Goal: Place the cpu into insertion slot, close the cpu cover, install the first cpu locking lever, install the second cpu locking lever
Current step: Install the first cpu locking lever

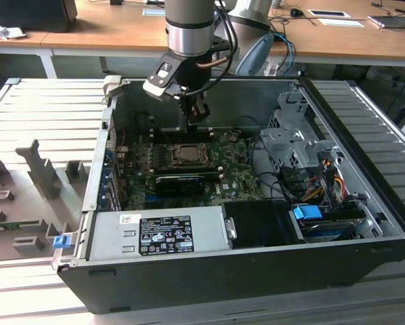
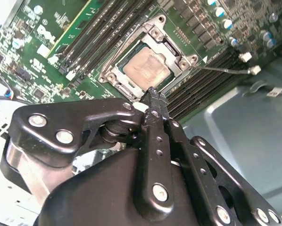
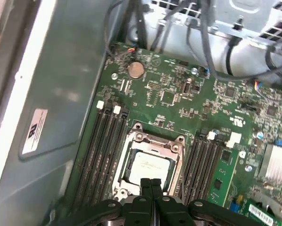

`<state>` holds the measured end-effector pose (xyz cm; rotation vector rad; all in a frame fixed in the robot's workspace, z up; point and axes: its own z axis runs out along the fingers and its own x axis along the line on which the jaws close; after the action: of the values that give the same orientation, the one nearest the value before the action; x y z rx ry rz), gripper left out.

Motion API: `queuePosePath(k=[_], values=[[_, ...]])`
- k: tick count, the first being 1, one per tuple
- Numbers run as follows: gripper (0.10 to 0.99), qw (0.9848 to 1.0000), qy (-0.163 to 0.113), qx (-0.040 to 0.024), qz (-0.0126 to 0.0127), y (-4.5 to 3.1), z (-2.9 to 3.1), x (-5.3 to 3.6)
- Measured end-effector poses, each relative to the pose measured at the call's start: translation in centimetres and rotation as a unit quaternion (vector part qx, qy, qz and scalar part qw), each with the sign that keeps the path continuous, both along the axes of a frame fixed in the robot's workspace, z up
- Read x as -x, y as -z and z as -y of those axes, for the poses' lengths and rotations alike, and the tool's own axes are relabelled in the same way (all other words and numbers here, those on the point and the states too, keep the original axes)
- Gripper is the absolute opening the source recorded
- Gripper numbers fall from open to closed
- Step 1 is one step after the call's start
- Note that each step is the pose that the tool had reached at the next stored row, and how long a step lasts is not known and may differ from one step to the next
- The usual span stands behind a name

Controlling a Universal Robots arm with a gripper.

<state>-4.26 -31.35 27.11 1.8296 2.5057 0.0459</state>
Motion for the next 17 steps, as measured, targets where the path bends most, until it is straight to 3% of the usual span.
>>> queuePosePath(k=[2,6,10,13,15,16,17], values=[[0.106,0.9998,-0.021,0.0041,-0.0012,0.01,-0.01,0.00],[0.106,0.9994,-0.035,0.0068,-0.0038,0.01,-0.01,0.00],[0.106,0.9988,-0.045,0.0151,-0.0092,0.02,-0.03,0.00],[0.106,0.9982,-0.053,0.0252,-0.0164,0.03,-0.05,0.00],[0.106,0.9972,-0.061,0.0330,-0.0268,0.04,-0.06,0.01],[0.106,0.9967,-0.065,0.0373,-0.0308,0.05,-0.07,0.00],[0.106,0.9964,-0.067,0.0397,-0.0328,0.05,-0.07,0.00]])
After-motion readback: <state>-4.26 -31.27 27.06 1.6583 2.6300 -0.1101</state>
